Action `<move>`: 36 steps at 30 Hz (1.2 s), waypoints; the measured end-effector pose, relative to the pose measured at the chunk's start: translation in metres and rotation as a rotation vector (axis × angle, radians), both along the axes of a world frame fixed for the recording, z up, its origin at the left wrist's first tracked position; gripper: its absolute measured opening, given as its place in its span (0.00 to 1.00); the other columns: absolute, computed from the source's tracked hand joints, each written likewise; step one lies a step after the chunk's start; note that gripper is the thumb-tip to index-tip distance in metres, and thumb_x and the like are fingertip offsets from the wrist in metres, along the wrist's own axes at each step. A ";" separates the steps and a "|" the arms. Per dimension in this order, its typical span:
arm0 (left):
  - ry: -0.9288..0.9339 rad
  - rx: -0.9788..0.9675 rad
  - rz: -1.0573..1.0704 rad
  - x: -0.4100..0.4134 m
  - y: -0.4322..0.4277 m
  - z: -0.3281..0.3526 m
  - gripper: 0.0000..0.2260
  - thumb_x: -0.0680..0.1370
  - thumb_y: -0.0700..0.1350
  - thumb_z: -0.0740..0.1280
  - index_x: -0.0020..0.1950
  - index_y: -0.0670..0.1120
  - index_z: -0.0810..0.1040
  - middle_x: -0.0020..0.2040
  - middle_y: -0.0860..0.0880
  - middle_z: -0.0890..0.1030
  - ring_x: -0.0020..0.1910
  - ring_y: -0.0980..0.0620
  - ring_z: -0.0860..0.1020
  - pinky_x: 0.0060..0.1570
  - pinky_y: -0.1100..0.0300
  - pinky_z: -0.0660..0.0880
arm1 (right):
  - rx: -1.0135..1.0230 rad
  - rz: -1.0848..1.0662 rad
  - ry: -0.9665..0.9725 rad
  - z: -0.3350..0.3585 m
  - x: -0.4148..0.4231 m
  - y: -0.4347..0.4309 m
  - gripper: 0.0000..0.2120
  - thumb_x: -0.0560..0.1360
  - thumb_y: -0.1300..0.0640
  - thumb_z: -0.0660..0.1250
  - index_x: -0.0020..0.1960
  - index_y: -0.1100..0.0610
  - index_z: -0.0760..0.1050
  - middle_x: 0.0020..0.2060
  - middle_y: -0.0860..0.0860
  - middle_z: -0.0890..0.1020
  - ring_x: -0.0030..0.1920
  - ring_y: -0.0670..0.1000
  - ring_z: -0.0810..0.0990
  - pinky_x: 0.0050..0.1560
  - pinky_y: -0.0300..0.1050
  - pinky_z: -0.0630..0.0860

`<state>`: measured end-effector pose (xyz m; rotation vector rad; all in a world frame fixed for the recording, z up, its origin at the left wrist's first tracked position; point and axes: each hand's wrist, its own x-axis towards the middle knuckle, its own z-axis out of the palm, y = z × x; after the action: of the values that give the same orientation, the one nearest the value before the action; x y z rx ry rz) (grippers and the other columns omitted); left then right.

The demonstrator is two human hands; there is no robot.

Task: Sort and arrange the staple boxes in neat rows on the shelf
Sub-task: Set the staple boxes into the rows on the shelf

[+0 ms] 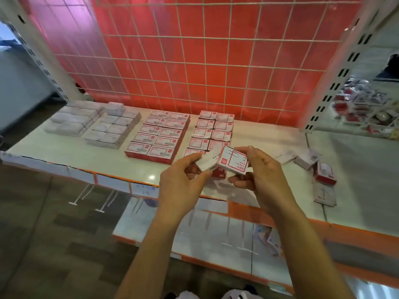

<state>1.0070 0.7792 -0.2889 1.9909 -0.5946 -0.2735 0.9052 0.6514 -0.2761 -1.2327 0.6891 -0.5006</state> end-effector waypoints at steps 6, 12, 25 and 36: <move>-0.017 0.027 0.025 0.031 0.038 -0.006 0.20 0.73 0.49 0.73 0.64 0.51 0.77 0.56 0.53 0.80 0.50 0.57 0.79 0.46 0.67 0.77 | 0.100 0.036 -0.044 -0.002 0.029 0.050 0.09 0.81 0.55 0.58 0.58 0.56 0.72 0.49 0.52 0.83 0.42 0.54 0.85 0.38 0.38 0.81; -0.063 0.061 0.007 0.052 0.060 -0.015 0.19 0.72 0.53 0.73 0.62 0.55 0.78 0.53 0.56 0.82 0.42 0.63 0.77 0.43 0.69 0.73 | -0.097 0.001 0.063 -0.005 0.055 0.090 0.08 0.79 0.59 0.62 0.57 0.52 0.70 0.47 0.48 0.82 0.40 0.48 0.85 0.40 0.39 0.81; -0.013 0.078 -0.410 0.106 0.100 -0.026 0.16 0.75 0.46 0.71 0.57 0.65 0.73 0.54 0.66 0.77 0.51 0.73 0.74 0.46 0.81 0.68 | -0.848 0.173 0.339 -0.027 0.076 0.113 0.39 0.68 0.52 0.76 0.71 0.40 0.58 0.67 0.44 0.67 0.61 0.40 0.66 0.56 0.36 0.70; 0.046 0.141 -0.490 0.102 0.064 -0.037 0.14 0.75 0.46 0.71 0.60 0.56 0.78 0.54 0.61 0.78 0.51 0.64 0.75 0.46 0.79 0.70 | -0.897 0.010 0.415 -0.045 0.063 0.089 0.25 0.68 0.46 0.74 0.62 0.45 0.71 0.57 0.44 0.73 0.54 0.39 0.69 0.47 0.22 0.66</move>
<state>1.1086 0.8428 -0.3260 1.9417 -1.0550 -0.6722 0.9685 0.7406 -0.3213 -2.2232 0.8342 -0.5723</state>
